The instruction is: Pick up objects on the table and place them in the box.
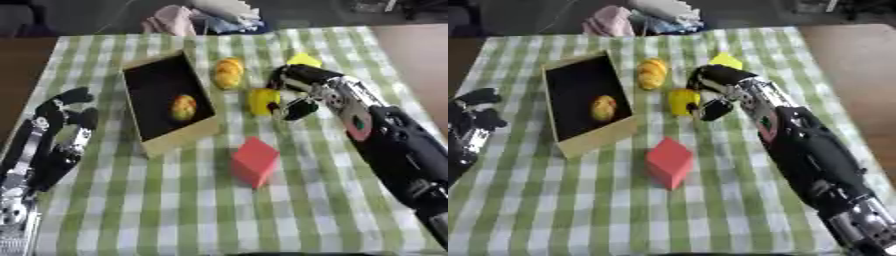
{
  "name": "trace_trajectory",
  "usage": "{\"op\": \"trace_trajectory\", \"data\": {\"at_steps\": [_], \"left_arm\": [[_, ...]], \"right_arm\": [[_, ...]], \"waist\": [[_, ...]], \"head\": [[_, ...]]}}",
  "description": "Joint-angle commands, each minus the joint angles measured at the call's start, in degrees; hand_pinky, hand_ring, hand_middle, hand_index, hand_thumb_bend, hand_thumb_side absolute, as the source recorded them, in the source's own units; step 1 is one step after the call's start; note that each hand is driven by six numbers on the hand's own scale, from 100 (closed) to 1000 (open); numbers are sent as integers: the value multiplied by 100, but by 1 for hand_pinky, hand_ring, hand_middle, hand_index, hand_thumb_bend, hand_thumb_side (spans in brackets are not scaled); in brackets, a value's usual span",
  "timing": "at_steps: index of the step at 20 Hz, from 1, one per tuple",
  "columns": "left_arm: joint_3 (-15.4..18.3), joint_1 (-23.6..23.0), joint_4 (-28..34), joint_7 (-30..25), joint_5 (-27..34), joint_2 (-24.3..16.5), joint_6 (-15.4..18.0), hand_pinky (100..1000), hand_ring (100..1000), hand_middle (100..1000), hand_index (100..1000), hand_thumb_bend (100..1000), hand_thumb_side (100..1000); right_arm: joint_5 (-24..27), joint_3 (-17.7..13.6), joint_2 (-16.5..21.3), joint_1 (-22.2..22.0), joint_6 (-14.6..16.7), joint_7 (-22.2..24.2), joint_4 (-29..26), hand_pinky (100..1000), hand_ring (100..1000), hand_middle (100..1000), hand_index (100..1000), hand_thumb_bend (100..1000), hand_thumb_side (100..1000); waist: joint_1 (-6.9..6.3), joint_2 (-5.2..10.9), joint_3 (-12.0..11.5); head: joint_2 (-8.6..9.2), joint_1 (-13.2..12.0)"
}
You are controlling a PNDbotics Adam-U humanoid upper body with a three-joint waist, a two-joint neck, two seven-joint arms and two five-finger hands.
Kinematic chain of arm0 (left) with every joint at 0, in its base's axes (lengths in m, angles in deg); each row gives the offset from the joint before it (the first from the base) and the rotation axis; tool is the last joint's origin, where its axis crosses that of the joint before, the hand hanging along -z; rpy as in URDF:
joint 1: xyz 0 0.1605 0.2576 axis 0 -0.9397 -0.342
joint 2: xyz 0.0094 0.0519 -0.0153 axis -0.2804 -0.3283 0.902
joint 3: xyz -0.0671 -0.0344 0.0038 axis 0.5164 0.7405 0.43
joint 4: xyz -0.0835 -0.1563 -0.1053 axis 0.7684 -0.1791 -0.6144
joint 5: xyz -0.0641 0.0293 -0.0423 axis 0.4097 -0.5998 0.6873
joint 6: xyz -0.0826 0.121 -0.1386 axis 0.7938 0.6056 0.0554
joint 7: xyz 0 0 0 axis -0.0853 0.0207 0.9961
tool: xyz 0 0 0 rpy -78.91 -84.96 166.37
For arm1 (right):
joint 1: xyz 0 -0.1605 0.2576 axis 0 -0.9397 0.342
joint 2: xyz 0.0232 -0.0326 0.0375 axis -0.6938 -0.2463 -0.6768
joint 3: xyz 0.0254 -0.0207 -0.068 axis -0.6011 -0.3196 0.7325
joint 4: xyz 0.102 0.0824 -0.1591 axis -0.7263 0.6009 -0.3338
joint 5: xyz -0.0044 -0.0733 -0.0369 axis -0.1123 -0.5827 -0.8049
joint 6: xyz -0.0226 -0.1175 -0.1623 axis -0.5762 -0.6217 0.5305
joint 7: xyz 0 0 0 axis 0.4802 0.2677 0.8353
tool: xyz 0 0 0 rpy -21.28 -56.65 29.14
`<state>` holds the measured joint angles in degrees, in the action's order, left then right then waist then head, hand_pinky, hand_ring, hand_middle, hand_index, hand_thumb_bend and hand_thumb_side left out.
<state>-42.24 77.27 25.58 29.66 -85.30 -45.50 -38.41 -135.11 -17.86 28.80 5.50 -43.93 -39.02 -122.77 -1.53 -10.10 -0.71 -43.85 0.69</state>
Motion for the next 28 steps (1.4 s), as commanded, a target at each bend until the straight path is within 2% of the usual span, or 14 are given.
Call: {"op": "trace_trajectory", "data": {"at_steps": [1, 7, 12, 19, 23, 26, 28], "left_arm": [[2, 45, 67, -8, 40, -53, 13, 756, 606, 761, 883, 309, 798], [-7, 47, 61, -20, 37, -55, 18, 757, 606, 761, 883, 309, 799], [-40, 86, 59, -48, 43, -42, 32, 757, 606, 761, 883, 310, 800], [-126, 221, 75, -134, 88, -45, 79, 757, 602, 760, 883, 312, 796], [-181, 297, 83, -193, 125, -51, 107, 757, 602, 760, 883, 313, 795], [-210, 330, 86, -230, 145, -53, 122, 757, 601, 760, 883, 314, 795], [-218, 344, 89, -244, 155, -49, 127, 757, 601, 760, 883, 315, 795]], "right_arm": [[24, -19, 141, 209, 37, -153, -181, 739, 712, 665, 344, 100, 234], [139, -78, 227, 551, -55, -67, -363, 747, 714, 667, 345, 100, 225], [69, -191, 113, 978, -135, -89, -419, 749, 715, 669, 346, 100, 214], [-193, -314, -306, 1369, -161, -115, -168, 756, 722, 678, 360, 100, 219], [-563, -340, -659, 1467, -153, 131, 167, 773, 742, 700, 389, 100, 245], [-842, -407, -899, 1447, -174, 405, 445, 777, 753, 715, 466, 100, 265], [-990, -481, -1038, 1405, -215, 535, 628, 780, 762, 735, 630, 100, 280]], "waist": [[14, 162, -3], [26, 151, -39], [36, 98, -146], [76, 2, -466], [111, -42, -688], [124, -71, -804], [126, -86, -858]], "head": [[-26, 18], [-26, 38], [-26, 149], [-25, 413], [19, 602], [50, 725], [59, 794]]}}
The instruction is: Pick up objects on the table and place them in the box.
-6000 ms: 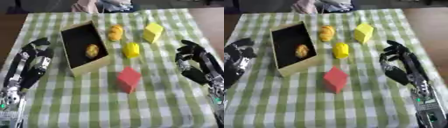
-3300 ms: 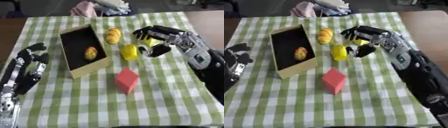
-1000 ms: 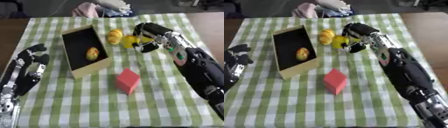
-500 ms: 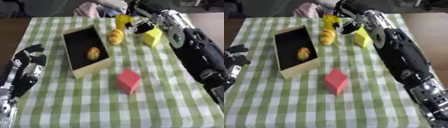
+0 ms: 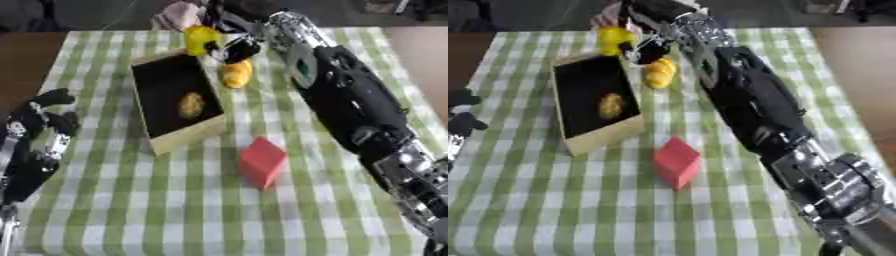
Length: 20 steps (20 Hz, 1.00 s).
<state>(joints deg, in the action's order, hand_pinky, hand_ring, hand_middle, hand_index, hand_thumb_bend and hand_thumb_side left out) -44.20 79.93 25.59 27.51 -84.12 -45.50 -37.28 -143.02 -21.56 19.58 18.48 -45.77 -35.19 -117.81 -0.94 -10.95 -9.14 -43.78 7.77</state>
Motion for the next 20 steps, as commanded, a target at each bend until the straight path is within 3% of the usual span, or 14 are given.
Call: {"op": "trace_trajectory", "data": {"at_steps": [1, 3, 5, 12, 20], "left_arm": [[-24, 82, 89, -33, 40, -48, 16, 757, 601, 760, 883, 315, 795], [-25, 87, 91, -38, 44, -49, 17, 758, 601, 760, 883, 316, 795], [-24, 93, 90, -39, 46, -49, 16, 758, 601, 760, 883, 316, 795], [-19, 100, 86, -35, 47, -55, 13, 758, 600, 759, 883, 317, 794], [-1, 84, 91, -23, 33, -71, 7, 759, 600, 759, 883, 319, 793]], "right_arm": [[-287, -140, -168, 87, -61, 192, 209, 784, 766, 741, 672, 100, 285], [-482, -178, -230, 65, -120, 212, 297, 796, 775, 758, 814, 100, 296], [-763, -190, -245, 64, -239, 139, 288, 811, 782, 768, 881, 100, 308], [-1557, -156, -185, 101, -707, -371, -51, 813, 777, 770, 950, 100, 310], [-1216, -185, 64, 180, -770, -347, -466, 802, 774, 765, 968, 100, 269]], "waist": [[68, -7, -31], [72, -13, -47], [79, -15, -53], [77, -8, -23], [62, 3, 77]], "head": [[54, 104], [55, 120], [57, 121], [66, 83], [71, 62]]}}
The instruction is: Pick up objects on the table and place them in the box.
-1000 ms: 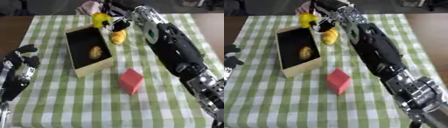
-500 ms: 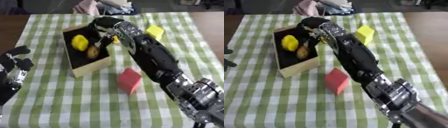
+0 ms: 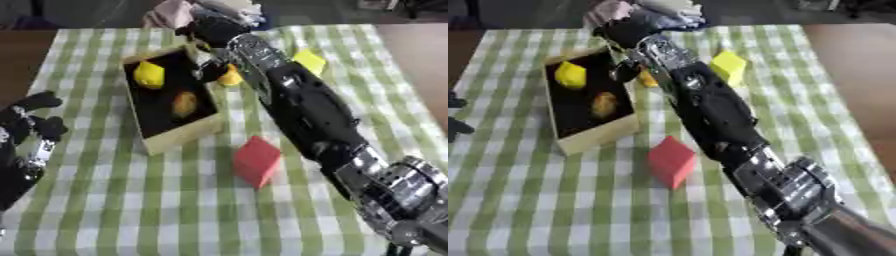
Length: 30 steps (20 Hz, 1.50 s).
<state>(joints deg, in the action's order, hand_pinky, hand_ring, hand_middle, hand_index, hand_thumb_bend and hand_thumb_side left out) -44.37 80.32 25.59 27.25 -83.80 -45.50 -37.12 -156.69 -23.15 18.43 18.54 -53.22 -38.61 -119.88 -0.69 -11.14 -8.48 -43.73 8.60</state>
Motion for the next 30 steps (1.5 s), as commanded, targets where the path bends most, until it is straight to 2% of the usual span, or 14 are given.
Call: {"op": "trace_trajectory", "data": {"at_steps": [1, 5, 11, 16, 20, 21, 22, 23, 24, 25, 26, 28, 29, 30], "left_arm": [[19, 42, 90, 5, -3, -74, -10, 759, 600, 759, 883, 319, 794], [32, 36, 89, 16, -14, -84, -15, 759, 600, 759, 883, 320, 793], [57, 4, 93, 39, -38, -87, -28, 759, 599, 759, 883, 320, 794], [67, -7, 100, 49, -46, -81, -32, 759, 599, 759, 883, 321, 794], [85, -30, 101, 66, -52, -73, -43, 759, 598, 759, 883, 322, 794], [88, -36, 101, 70, -53, -73, -44, 759, 598, 759, 883, 322, 794], [93, -45, 100, 74, -55, -77, -48, 760, 598, 759, 883, 323, 794], [99, -53, 99, 78, -59, -80, -51, 760, 598, 759, 883, 323, 794], [105, -62, 97, 83, -62, -82, -54, 760, 598, 759, 883, 323, 794], [110, -70, 94, 88, -67, -85, -57, 760, 598, 759, 883, 323, 794], [115, -79, 92, 92, -71, -87, -60, 760, 598, 759, 883, 324, 794], [121, -91, 89, 98, -79, -91, -63, 760, 598, 759, 883, 324, 794], [124, -98, 84, 101, -83, -93, -66, 760, 597, 758, 883, 323, 795], [127, -107, 79, 103, -86, -94, -70, 760, 597, 759, 883, 323, 796]], "right_arm": [[229, -34, 234, 189, -22, 3, -322, 800, 773, 764, 965, 100, 263], [553, -150, 509, 226, -83, 90, -485, 791, 775, 767, 956, 100, 248], [1032, -564, 863, 233, -489, 85, -252, 763, 764, 756, 956, 100, 225], [1070, -793, 988, 154, -825, -79, 181, 757, 763, 756, 959, 100, 232], [893, -951, 1101, 85, -1179, -157, 534, 771, 784, 780, 965, 100, 253], [846, -982, 1131, 70, -1269, -140, 600, 784, 804, 802, 969, 100, 100], [810, -1006, 1168, 47, -1359, -86, 662, 800, 829, 836, 974, 100, 270], [790, -1019, 1203, 25, -1430, -9, 704, 814, 851, 860, 979, 100, 134], [784, -1021, 1245, -4, -1486, 106, 734, 837, 883, 904, 990, 100, 290], [792, -1011, 1287, -31, -1517, 247, 741, 845, 893, 916, 993, 100, 294], [808, -994, 1325, -55, -1531, 399, 730, 866, 920, 948, 1000, 100, 382], [841, -966, 1378, -82, -1539, 663, 669, 866, 920, 948, 1000, 100, 382], [874, -937, 1395, -108, -1503, 798, 628, 889, 950, 987, 1000, 100, 561], [932, -900, 1416, -137, -1437, 960, 576, 901, 960, 998, 1000, 100, 691]], "waist": [[37, 23, 27], [36, 28, 85], [22, 29, 144], [-14, 27, 176], [-30, 41, 206], [-31, 46, 220], [-31, 55, 243], [-31, 63, 264], [-29, 73, 288], [-26, 83, 308], [-23, 91, 328], [-20, 101, 351], [-16, 110, 378], [-13, 121, 407]], "head": [[67, -22], [87, -32], [126, -71], [127, -77], [131, -65], [132, -70], [131, -82], [130, -91], [125, -99], [120, -107], [119, -116], [117, -127], [110, -130], [101, -137]]}}
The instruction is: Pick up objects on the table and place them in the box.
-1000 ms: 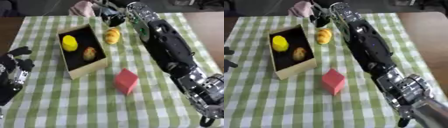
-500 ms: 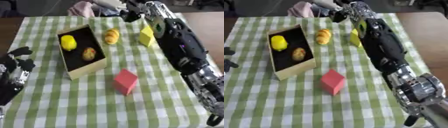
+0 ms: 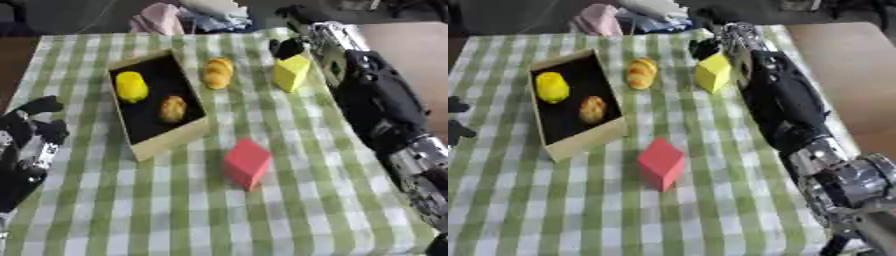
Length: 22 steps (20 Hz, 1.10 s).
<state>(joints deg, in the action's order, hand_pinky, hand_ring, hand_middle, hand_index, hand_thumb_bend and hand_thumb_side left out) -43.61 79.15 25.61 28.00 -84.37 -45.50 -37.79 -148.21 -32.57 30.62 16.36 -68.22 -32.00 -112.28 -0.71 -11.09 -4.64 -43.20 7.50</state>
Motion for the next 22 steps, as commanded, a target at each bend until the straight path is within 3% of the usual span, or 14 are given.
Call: {"op": "trace_trajectory", "data": {"at_steps": [1, 7, 9, 12, 16, 22], "left_arm": [[52, 4, 72, 30, -33, -95, -5, 760, 597, 758, 883, 323, 796], [60, -16, 68, 39, -39, -93, -6, 760, 598, 759, 883, 323, 796], [63, -21, 69, 42, -39, -91, -7, 760, 598, 759, 883, 323, 796], [61, -22, 69, 42, -36, -92, -6, 761, 598, 759, 883, 322, 796], [59, -24, 67, 36, -35, -90, -5, 761, 598, 759, 883, 322, 796], [57, -25, 69, 34, -32, -85, -2, 761, 598, 759, 883, 321, 797]], "right_arm": [[141, 74, 212, 55, 124, 450, -235, 909, 966, 1000, 1000, 100, 725], [180, 183, 221, -54, 307, 1058, -408, 933, 990, 1000, 1000, 100, 883], [138, 196, 209, -79, 351, 1122, -410, 940, 996, 1000, 1000, 100, 877], [-5, 245, 197, -91, 431, 1165, -413, 959, 1000, 1000, 1000, 100, 736], [-399, 292, 185, -99, 548, 1096, -431, 979, 1000, 1000, 1000, 100, 637], [-823, 272, 148, -113, 679, 1044, -338, 993, 1000, 1000, 1000, 100, 686]], "waist": [[-10, 124, 46], [-19, 145, 81], [-22, 146, 80], [-19, 150, 82], [-20, 149, 81], [-26, 145, 77]], "head": [[43, -31], [46, -33], [52, -33], [58, -27], [70, -24], [85, -14]]}}
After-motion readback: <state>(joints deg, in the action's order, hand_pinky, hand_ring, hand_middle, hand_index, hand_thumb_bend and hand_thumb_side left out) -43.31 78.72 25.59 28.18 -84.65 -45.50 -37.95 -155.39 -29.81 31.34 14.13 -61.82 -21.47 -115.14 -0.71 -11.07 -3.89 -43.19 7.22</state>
